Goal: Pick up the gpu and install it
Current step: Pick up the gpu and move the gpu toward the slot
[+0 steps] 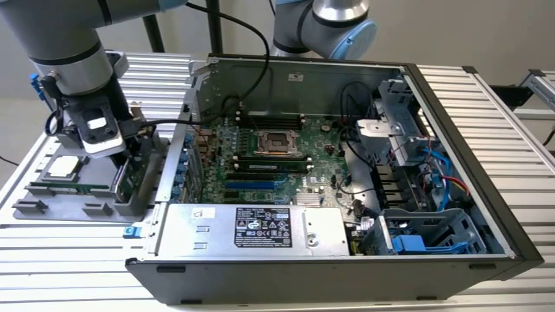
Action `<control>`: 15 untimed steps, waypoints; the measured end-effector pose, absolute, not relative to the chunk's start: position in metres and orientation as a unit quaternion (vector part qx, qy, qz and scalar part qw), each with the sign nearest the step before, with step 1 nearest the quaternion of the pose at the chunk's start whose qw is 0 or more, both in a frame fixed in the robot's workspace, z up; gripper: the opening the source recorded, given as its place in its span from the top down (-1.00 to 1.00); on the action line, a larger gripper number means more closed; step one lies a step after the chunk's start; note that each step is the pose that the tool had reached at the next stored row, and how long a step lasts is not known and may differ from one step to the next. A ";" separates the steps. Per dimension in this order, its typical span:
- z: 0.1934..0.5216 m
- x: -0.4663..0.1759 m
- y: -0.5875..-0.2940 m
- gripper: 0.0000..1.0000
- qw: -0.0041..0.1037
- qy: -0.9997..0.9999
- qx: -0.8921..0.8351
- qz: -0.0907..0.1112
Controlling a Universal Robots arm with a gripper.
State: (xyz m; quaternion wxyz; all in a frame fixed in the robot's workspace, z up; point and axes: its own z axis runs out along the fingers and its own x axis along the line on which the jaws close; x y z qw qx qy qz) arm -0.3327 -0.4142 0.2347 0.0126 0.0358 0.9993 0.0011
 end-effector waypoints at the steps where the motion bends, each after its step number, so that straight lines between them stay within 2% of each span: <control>1: 0.235 -0.333 -0.414 -1.00 0.013 0.999 0.034 0.001; 15: 0.234 -0.334 -0.414 -1.00 0.013 0.999 0.033 0.001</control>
